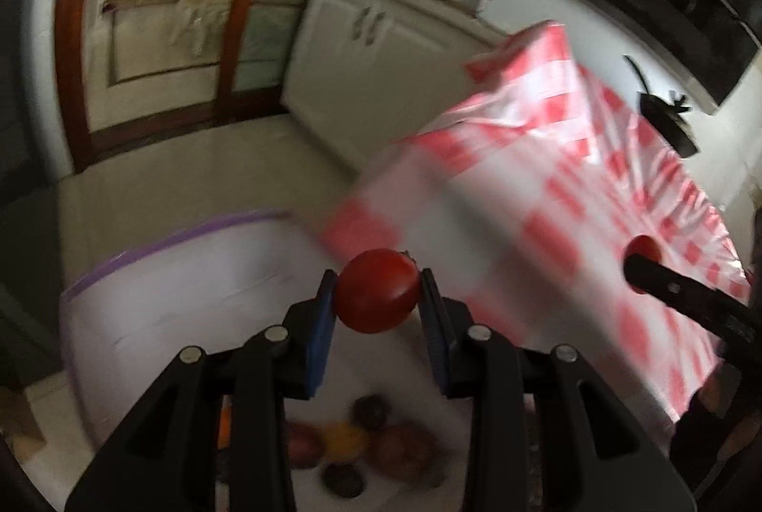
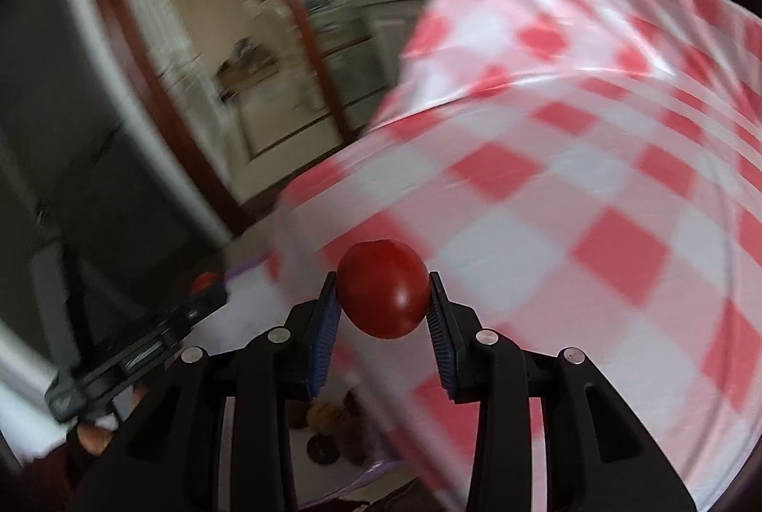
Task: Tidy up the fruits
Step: 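Carry both cherry tomatoes over the white box with both tools, then open both tools to drop the cherry tomatoes into the box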
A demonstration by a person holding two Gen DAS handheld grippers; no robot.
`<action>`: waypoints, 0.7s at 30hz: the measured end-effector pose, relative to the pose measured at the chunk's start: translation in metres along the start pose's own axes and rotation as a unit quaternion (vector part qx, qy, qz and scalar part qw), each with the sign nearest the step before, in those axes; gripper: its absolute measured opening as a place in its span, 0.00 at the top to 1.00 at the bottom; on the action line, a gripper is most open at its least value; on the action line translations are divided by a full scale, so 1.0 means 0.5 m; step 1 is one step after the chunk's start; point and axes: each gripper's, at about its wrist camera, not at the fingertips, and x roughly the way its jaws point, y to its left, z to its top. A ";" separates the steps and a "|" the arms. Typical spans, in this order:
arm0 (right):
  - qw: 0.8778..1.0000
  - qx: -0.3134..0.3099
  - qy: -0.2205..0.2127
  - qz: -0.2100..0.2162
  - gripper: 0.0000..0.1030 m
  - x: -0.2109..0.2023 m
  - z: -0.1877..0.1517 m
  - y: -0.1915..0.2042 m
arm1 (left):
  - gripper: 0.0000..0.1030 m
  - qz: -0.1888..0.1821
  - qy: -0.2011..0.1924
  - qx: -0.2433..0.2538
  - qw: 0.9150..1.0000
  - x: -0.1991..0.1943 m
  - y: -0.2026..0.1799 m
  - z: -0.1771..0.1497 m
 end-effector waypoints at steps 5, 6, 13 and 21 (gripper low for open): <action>0.997 -0.067 0.032 0.036 0.65 0.040 -0.041 0.092 | 0.67 0.030 0.015 -0.023 0.999 -0.006 0.071 -0.031; 0.996 -0.074 0.040 0.041 0.65 0.049 -0.048 0.103 | 0.67 0.033 0.018 -0.026 0.999 -0.007 0.079 -0.036; 0.986 -0.119 0.109 0.049 0.65 0.135 -0.102 0.159 | 0.67 0.053 0.058 -0.042 0.996 0.007 0.129 -0.078; 0.967 -0.166 0.190 0.034 0.65 0.213 -0.179 0.193 | 0.67 0.084 0.102 -0.023 0.991 0.047 0.137 -0.103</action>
